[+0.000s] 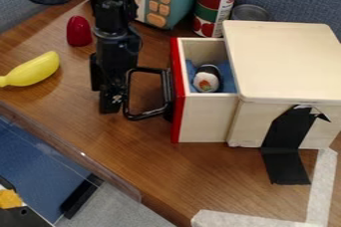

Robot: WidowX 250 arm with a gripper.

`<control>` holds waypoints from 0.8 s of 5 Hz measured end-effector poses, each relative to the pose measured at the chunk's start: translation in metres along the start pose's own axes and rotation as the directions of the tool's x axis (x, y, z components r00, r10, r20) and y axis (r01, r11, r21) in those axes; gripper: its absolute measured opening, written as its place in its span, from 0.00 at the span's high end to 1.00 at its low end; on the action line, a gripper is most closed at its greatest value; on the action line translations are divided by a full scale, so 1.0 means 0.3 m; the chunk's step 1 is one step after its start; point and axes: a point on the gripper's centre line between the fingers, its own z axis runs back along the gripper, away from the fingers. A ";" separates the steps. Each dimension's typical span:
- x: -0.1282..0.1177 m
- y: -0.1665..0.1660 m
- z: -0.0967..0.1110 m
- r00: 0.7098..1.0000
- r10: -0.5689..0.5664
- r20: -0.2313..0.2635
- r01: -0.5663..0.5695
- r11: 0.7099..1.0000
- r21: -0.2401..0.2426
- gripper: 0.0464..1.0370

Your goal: Close the drawer

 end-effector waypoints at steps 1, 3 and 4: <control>0.044 -0.008 0.007 1.000 0.006 0.009 -0.006 1.000 -0.026 0.04; 0.135 -0.016 0.012 0.999 0.042 0.032 -0.040 0.998 -0.048 0.04; 0.179 -0.020 -0.023 0.998 0.061 0.020 -0.060 0.997 -0.051 0.04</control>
